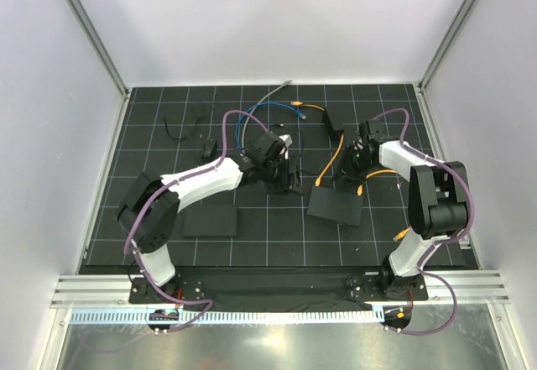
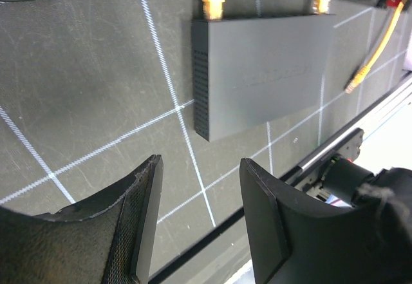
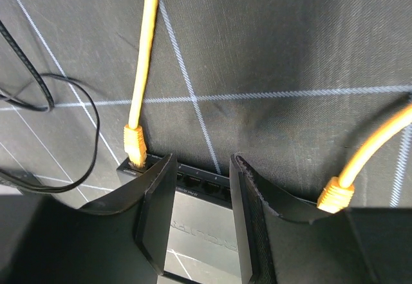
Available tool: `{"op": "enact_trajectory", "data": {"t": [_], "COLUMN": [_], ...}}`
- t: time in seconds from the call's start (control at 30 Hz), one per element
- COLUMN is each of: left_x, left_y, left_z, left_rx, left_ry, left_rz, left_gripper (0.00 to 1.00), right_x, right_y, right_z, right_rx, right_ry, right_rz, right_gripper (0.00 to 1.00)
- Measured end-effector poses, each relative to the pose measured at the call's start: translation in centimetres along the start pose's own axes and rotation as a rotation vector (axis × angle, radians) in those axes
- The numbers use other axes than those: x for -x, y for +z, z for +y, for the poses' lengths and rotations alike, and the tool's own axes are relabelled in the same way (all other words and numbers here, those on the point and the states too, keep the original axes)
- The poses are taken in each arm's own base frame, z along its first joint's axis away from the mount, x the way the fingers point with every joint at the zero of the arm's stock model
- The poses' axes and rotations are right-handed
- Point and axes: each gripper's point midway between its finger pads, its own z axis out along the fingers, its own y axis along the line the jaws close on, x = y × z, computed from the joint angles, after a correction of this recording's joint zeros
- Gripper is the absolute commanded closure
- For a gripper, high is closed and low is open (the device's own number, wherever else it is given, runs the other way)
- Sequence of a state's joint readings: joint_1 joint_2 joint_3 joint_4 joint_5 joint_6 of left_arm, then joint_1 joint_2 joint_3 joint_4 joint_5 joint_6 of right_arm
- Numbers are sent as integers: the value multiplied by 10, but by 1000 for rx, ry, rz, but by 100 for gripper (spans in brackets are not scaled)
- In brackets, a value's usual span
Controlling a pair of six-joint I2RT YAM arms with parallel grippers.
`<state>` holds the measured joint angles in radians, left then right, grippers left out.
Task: Pull the plug from the switch port
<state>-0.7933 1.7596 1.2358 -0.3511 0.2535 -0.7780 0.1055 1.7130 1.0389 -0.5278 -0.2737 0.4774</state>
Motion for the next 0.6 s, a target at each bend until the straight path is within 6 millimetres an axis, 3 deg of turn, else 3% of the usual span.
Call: {"op": "enact_trajectory", "data": {"t": [0.23, 0.6], "left_x": [-3, 0], "left_y": [16, 20], "left_z": [9, 7], "left_rx": [24, 21], "left_ry": [-10, -10], "left_rz": [26, 29], "left_gripper": [46, 46], "right_x": [-23, -34], "right_y": [8, 5], "right_z": [-4, -1], "right_rx": [34, 78], "right_ry": [22, 34], "right_rz": [57, 63], "right_gripper": [55, 55]}}
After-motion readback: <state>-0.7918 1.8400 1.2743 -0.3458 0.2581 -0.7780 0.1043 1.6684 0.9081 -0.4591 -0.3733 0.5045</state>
